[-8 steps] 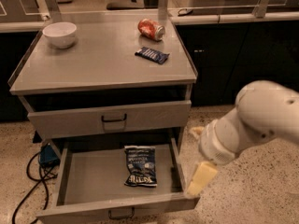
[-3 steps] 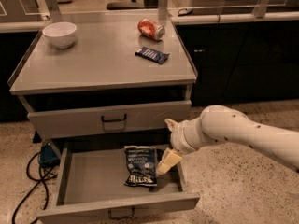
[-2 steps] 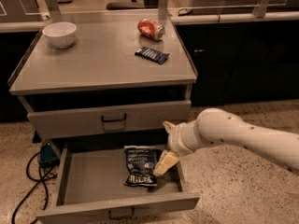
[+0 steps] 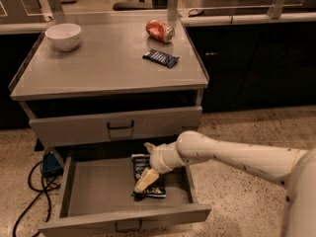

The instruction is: Pick blue chip bag from middle drawer and place on counter

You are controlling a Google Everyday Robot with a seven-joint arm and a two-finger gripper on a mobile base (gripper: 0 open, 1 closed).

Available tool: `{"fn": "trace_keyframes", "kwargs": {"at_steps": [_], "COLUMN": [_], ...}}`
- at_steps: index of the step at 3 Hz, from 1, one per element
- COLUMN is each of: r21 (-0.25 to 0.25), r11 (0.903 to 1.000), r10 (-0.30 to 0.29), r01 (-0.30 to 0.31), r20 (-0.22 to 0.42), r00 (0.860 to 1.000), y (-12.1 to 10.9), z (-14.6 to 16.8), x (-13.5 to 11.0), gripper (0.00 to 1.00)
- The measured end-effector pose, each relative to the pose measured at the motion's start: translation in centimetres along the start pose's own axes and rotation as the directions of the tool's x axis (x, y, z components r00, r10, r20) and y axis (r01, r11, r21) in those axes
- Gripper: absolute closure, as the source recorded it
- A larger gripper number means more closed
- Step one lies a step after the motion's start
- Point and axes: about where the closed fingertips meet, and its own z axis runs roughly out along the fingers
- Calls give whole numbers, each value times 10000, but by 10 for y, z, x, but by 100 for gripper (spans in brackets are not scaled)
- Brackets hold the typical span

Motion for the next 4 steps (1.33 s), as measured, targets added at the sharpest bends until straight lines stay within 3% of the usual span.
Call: {"fn": "trace_keyframes", "kwargs": {"at_steps": [1, 2, 3, 4], "r21": [-460, -213, 549, 964], "r11": [9975, 9972, 9933, 9860], "r10": [541, 703, 1091, 1532], "r01": [-535, -714, -1014, -1362], "r20": [102, -514, -1644, -1998], "r00": [9985, 9962, 9803, 9678], "y": [18, 15, 7, -3], "z": [27, 30, 36, 45], "x": [26, 29, 38, 48], "gripper": [0, 0, 0, 0]}}
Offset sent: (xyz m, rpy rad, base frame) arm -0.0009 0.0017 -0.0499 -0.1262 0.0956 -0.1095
